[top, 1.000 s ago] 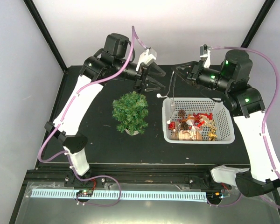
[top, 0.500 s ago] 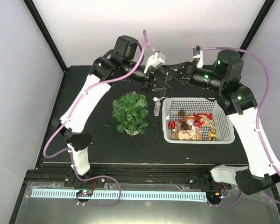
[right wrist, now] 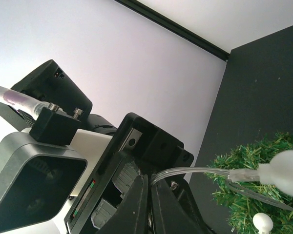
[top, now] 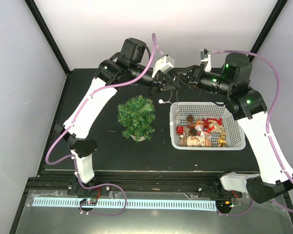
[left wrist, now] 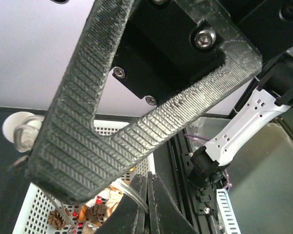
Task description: Decorate the small christmas tree
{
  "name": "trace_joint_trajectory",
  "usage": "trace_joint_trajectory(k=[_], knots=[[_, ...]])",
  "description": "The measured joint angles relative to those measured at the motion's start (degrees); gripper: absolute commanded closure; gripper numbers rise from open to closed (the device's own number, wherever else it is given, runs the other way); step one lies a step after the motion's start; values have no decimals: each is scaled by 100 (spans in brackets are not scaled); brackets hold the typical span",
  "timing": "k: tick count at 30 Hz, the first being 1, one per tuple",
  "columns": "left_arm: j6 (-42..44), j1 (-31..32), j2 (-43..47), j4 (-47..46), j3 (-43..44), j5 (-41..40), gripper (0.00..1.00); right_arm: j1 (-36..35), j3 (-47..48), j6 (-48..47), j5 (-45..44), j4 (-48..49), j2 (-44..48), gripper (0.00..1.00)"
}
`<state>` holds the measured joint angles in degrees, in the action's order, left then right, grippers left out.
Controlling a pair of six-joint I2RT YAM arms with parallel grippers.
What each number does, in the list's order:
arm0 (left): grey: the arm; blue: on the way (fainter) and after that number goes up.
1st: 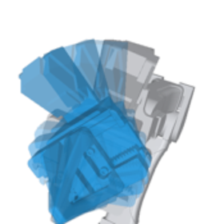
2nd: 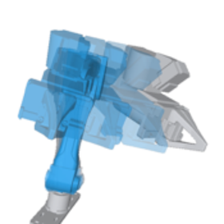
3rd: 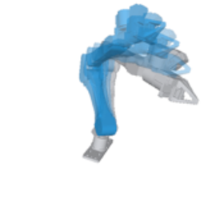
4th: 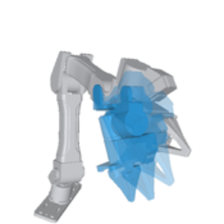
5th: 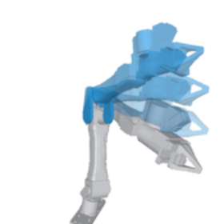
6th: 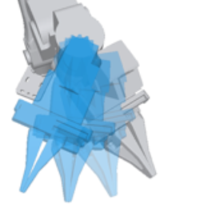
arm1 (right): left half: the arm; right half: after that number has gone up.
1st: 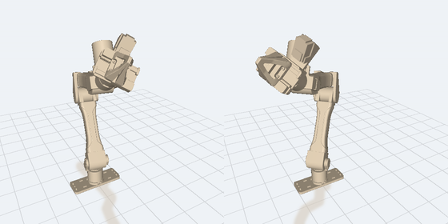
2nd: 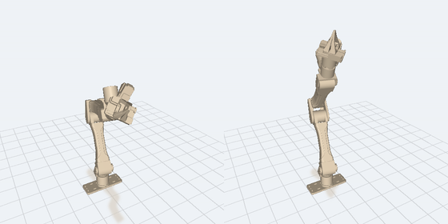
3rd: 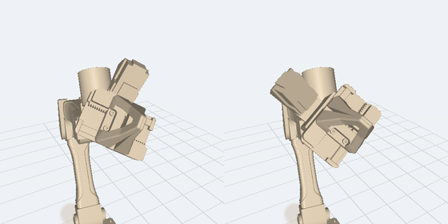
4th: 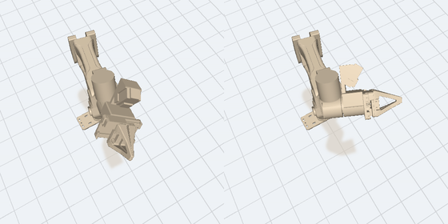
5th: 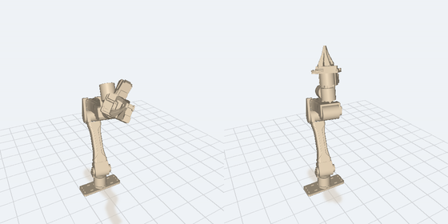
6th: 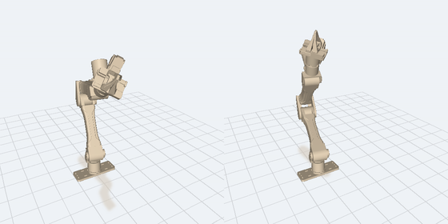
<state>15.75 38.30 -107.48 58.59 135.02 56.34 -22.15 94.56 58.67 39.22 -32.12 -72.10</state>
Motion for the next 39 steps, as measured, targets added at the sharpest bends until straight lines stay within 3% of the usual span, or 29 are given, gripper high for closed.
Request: trace_joint_trajectory(k=[9, 16, 20, 32, 39], knots=[[275, 0, 127, 251, -2, -247, 98, 0, -61, 0, 0, 17, -31, 84], [577, 0, 450, 540, 0, -514, 98, -7, -111, -37, 22, 96, -28, 60], [723, 2, 717, 710, -2, -553, 98, -4, -221, -212, 17, 76, 20, 54], [831, 2, 1270, 791, -26, -754, 99, -4, -660, -1414, -623, -1202, 973, 52], [828, 2, 1329, 787, -76, -802, 98, -7, -1641, -2129, -876, -1805, 1274, 52]])
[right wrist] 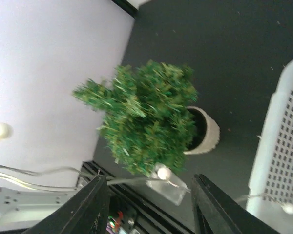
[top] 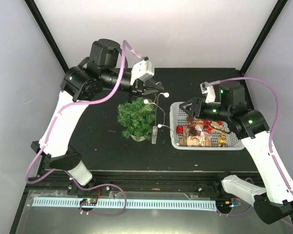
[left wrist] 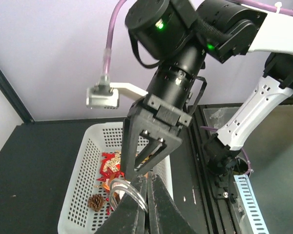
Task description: Decorate the small christmas tree
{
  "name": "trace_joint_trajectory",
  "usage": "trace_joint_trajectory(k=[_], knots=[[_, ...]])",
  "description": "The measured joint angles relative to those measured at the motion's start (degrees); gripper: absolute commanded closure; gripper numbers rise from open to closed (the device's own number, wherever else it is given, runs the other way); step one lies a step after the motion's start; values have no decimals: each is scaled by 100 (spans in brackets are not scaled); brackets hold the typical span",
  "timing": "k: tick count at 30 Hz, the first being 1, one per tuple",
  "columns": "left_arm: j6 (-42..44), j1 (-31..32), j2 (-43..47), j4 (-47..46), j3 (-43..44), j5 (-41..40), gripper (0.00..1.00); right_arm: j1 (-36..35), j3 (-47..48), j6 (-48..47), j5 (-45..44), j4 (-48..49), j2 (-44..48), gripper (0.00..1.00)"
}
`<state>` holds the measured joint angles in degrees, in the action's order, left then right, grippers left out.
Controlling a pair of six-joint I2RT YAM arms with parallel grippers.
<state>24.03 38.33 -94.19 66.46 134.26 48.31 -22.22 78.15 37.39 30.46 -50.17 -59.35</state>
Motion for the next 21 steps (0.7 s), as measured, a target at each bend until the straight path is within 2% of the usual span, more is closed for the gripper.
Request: trace_joint_trajectory(k=[3, 12, 21], knots=[[-13, 2, 59, -4, -157, -2, 98, 0, -245, -216, -24, -151, -85, 52], [-22, 35, 76, -4, -297, -7, 98, -33, -70, -671, 33, -133, -804, 52], [-22, 39, 76, -4, -297, -13, 98, -640, -15, -970, 511, -87, -1233, 50]])
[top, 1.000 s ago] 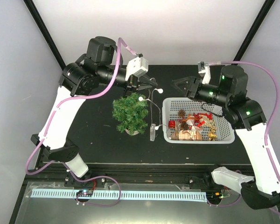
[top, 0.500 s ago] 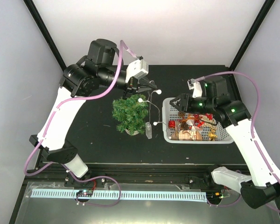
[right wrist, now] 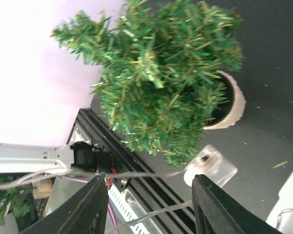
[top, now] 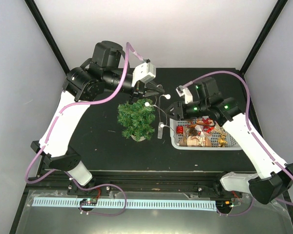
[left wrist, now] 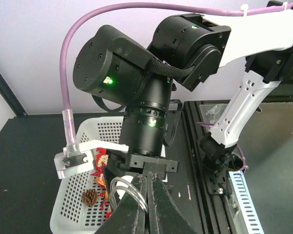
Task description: Decorate the small christmas tree
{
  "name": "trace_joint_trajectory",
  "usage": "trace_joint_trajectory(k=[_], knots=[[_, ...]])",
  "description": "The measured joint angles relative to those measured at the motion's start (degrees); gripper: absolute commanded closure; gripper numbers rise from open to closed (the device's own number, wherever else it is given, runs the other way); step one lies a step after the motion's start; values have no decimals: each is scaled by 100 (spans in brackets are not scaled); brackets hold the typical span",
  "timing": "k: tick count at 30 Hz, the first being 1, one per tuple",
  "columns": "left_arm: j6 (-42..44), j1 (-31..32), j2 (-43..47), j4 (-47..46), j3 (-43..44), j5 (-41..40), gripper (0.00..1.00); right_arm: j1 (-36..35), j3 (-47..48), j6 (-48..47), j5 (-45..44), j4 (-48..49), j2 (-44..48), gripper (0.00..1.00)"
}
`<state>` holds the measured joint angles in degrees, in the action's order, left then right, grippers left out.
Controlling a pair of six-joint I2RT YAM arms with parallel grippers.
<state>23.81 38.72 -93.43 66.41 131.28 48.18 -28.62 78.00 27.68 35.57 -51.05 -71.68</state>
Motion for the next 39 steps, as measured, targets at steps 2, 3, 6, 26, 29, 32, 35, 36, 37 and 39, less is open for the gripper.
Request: trace_joint_trajectory(k=[2, 3, 6, 26, 29, 32, 35, 36, 37, 39], knots=[[0, 0, 0, 0, 0, -4, 98, -85, 0, -68, 149, 52, 4, 50], [0, 0, 0, 0, 0, -9, 98, -103, 0, -98, 216, 72, 11, 49], [0, 0, -2, 0, 0, -22, 98, -129, 0, -223, 380, 92, 37, 47], [0, 4, -160, 2, 2, -44, 98, -483, -4, -487, 623, 227, -192, 38], [22, 4, -157, 26, 2, -24, 98, -481, -7, -470, 457, 310, -269, 58], [79, 4, -151, 111, 2, 11, 98, -483, -13, -387, 308, 485, -352, 79], [155, 4, -116, 179, -15, 42, 98, -483, -17, -302, 160, 649, -404, 88], [179, 4, -98, 203, -39, 52, 98, -481, -20, -293, 120, 695, -413, 90], [208, 4, -63, 240, -79, 68, 99, -481, -20, -271, 87, 743, -413, 92], [249, 7, 4, 299, -149, 76, 98, -483, -20, -245, 50, 826, -413, 90]])
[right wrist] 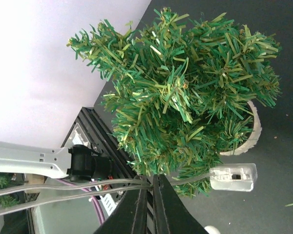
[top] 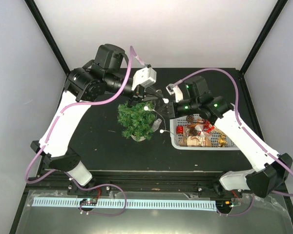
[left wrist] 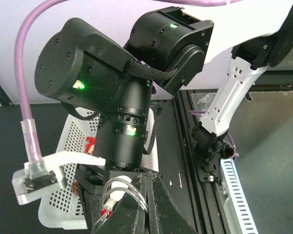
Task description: Decorate the small christmas tree
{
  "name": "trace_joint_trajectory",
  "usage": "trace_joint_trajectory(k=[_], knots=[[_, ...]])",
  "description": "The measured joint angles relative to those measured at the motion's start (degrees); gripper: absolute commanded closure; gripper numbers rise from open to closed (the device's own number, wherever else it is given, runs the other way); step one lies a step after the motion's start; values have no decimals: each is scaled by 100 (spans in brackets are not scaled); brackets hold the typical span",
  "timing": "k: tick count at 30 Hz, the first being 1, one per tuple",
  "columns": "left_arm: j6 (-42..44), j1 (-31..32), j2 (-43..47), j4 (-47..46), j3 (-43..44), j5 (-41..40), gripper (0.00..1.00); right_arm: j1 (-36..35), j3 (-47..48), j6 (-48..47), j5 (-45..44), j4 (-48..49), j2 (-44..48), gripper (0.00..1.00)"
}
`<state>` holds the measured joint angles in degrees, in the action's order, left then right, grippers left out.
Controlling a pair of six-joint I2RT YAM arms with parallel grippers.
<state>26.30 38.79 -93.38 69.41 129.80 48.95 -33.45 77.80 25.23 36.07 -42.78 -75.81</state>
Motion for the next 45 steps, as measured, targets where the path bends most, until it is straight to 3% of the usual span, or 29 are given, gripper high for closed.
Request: trace_joint_trajectory(k=[5, 7, 30, 34, 41, 45], knots=[[74, 0, 133, 98, -94, 9, 98, 2, -4, 74, 15, 125, 2, 60], [81, -2, 164, 105, -94, 9, 98, 0, -28, 68, 28, 175, 2, 54], [-92, 0, 61, -4, 37, 22, 98, -348, -717, 557, 96, 1091, 155, 50], [-131, 0, 26, -4, 37, 66, 98, -348, -881, 640, -44, 1255, 258, 55], [-146, 20, 26, -2, 37, 195, 98, -350, -979, 793, -352, 1609, 426, 87], [-136, 35, 26, 9, 35, 232, 98, -350, -970, 820, -476, 1665, 428, 97]])
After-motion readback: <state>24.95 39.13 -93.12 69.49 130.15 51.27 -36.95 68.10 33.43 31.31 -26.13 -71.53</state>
